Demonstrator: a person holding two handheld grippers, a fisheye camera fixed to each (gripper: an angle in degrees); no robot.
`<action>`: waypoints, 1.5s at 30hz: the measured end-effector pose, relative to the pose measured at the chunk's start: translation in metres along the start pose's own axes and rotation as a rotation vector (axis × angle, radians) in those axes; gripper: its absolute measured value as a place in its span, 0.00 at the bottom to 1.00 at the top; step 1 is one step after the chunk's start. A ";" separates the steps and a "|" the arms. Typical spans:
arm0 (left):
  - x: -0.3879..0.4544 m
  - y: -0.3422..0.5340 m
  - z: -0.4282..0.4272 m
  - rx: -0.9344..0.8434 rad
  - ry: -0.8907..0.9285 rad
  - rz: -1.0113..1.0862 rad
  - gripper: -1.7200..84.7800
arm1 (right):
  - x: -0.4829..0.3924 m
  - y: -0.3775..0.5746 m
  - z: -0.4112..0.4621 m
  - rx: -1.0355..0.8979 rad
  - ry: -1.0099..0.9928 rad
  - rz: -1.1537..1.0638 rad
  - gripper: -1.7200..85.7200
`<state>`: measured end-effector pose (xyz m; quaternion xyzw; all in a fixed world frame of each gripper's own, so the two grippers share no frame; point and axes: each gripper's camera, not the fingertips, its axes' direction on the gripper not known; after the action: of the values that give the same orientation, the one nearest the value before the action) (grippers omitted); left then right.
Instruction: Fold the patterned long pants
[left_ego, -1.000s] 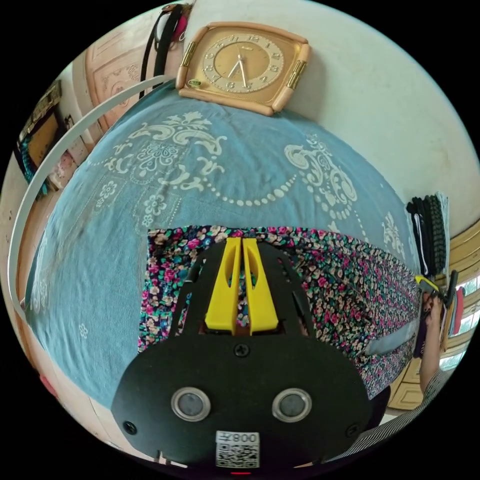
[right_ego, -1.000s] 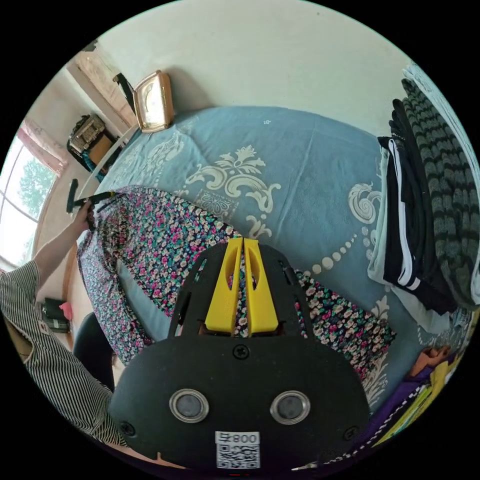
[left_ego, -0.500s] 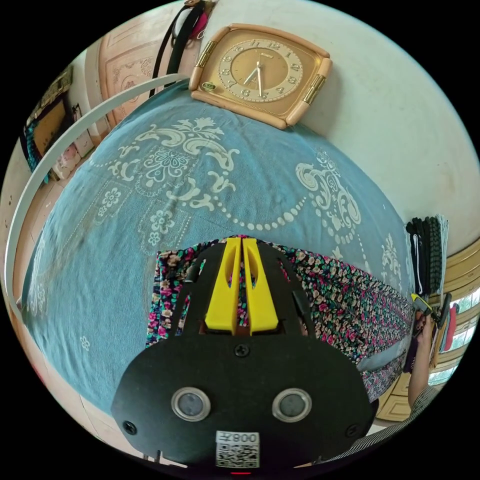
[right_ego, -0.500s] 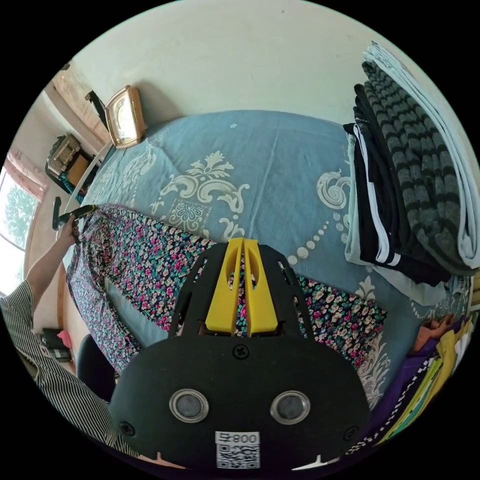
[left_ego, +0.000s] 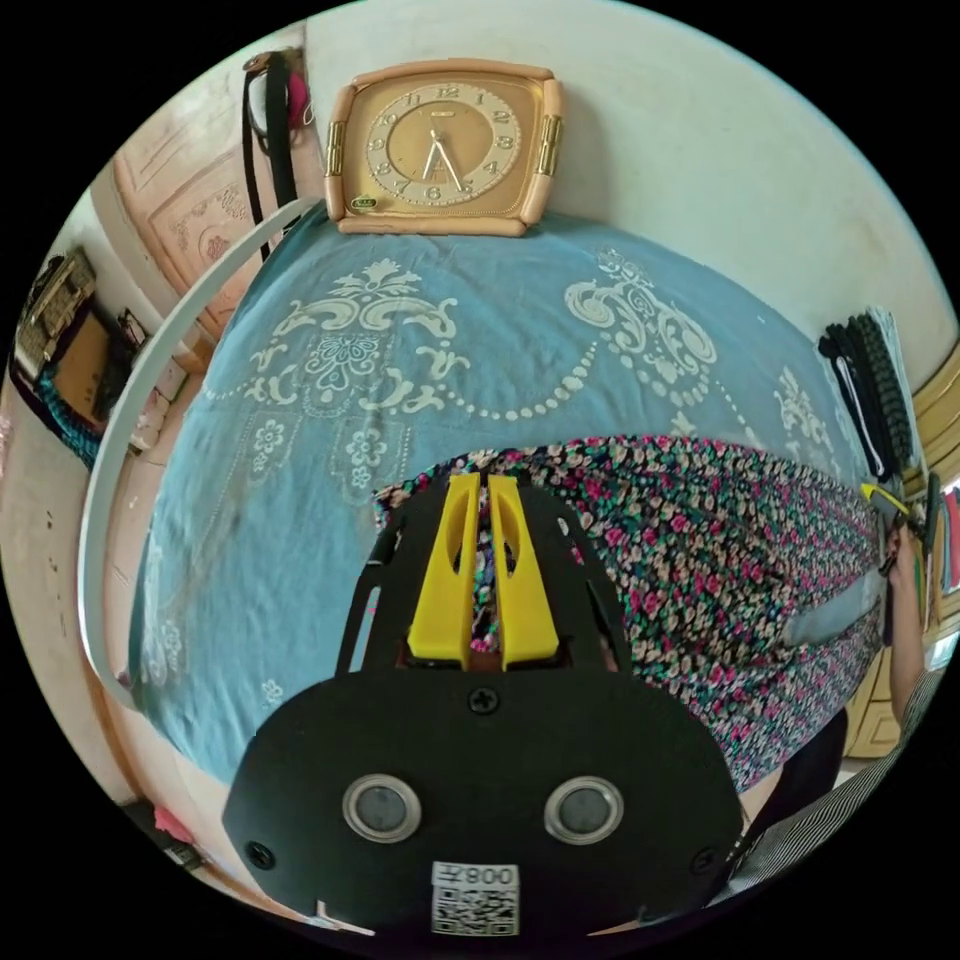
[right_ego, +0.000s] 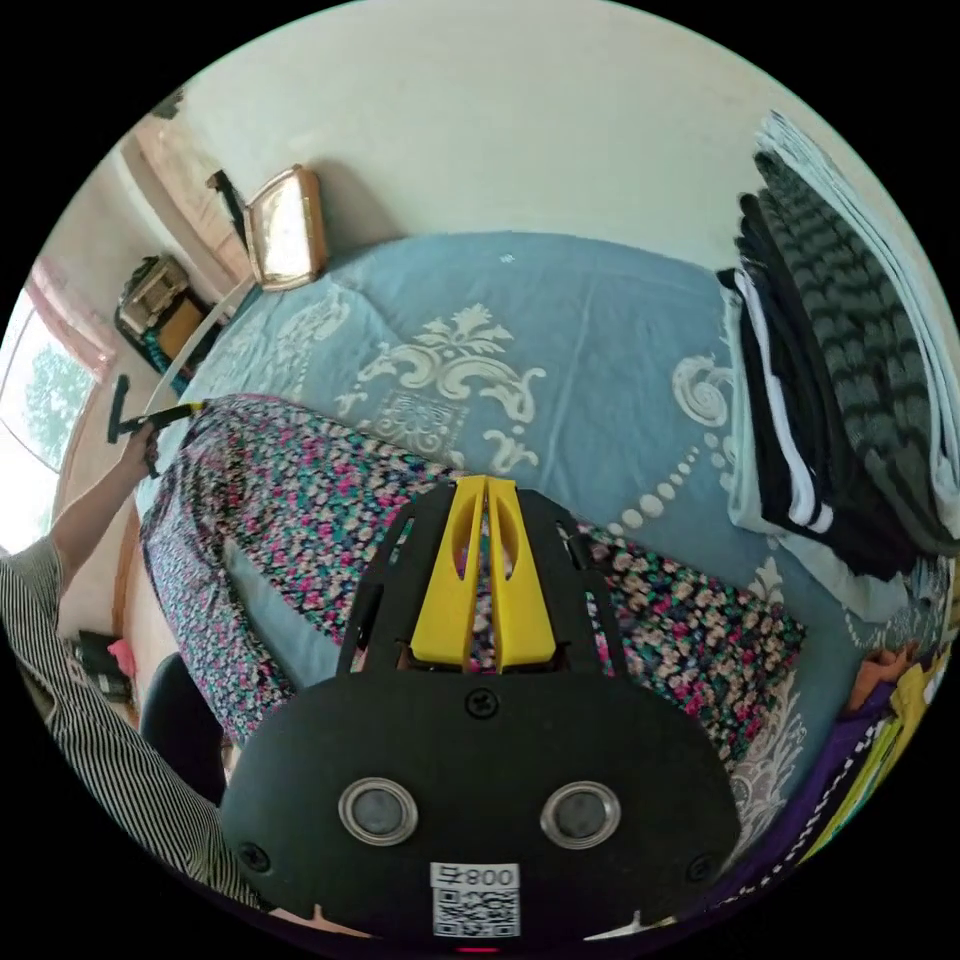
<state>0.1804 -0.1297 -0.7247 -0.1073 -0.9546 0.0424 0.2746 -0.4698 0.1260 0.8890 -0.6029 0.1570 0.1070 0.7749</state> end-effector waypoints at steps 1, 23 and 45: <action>-0.001 0.002 -0.003 -0.002 -0.008 0.007 0.05 | -0.008 -0.002 -0.001 0.007 -0.015 -0.021 0.02; 0.004 -0.038 -0.003 -0.154 -0.155 0.146 0.09 | -0.306 -0.107 0.013 -0.101 -0.196 -0.605 0.04; -0.020 0.005 -0.050 -0.130 -0.098 0.149 0.03 | -0.462 -0.142 -0.020 -0.076 -0.074 -0.684 0.02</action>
<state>0.2246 -0.1288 -0.6938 -0.1935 -0.9570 0.0058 0.2161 -0.8506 0.0818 1.1850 -0.6446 -0.0866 -0.1311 0.7482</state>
